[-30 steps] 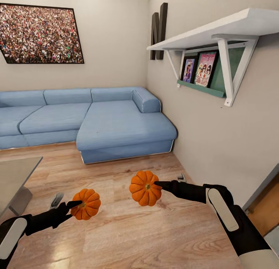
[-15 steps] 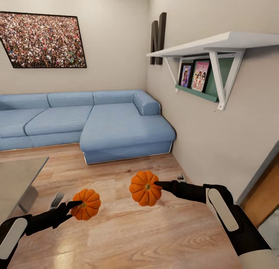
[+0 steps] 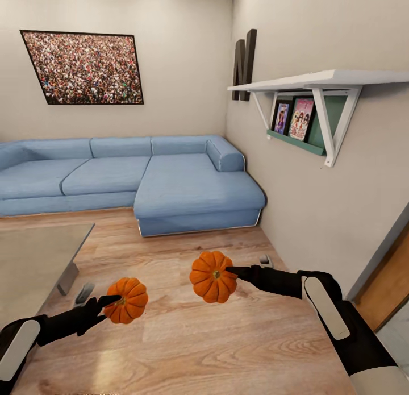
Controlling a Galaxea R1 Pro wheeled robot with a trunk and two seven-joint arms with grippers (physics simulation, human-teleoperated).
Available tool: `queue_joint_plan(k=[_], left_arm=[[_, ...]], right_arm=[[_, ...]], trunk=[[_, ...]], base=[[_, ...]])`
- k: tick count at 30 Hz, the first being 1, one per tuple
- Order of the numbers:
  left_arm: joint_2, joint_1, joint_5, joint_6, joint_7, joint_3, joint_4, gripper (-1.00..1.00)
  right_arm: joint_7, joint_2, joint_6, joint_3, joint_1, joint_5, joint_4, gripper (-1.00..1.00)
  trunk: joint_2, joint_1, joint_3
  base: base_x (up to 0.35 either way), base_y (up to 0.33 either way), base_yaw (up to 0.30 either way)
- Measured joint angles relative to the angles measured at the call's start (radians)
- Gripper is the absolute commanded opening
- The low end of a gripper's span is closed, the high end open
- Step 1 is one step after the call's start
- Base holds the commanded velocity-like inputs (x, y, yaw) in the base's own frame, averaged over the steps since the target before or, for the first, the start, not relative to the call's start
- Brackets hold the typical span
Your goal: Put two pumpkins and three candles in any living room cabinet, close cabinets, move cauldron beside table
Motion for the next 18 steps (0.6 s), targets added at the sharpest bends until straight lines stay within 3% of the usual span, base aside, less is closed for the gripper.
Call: queue_joint_plan(k=[6,18], left_arm=[[-0.001,0.000,0.004,0.001,0.002,-0.001,0.000,-1.00],[-0.002,0.000,-0.006,0.000,0.002,-0.002,-0.001,-1.00]], right_arm=[[-0.001,0.000,0.000,0.000,0.000,-0.002,0.000,-1.00],[-0.001,0.000,-0.001,-0.001,0.000,0.000,0.000,-1.00]], trunk=[[0.042,-0.023,0.026],[0.126,-0.068,0.079]], base=[[-0.052,0.000,0.196],[-0.316,0.000,0.196]])
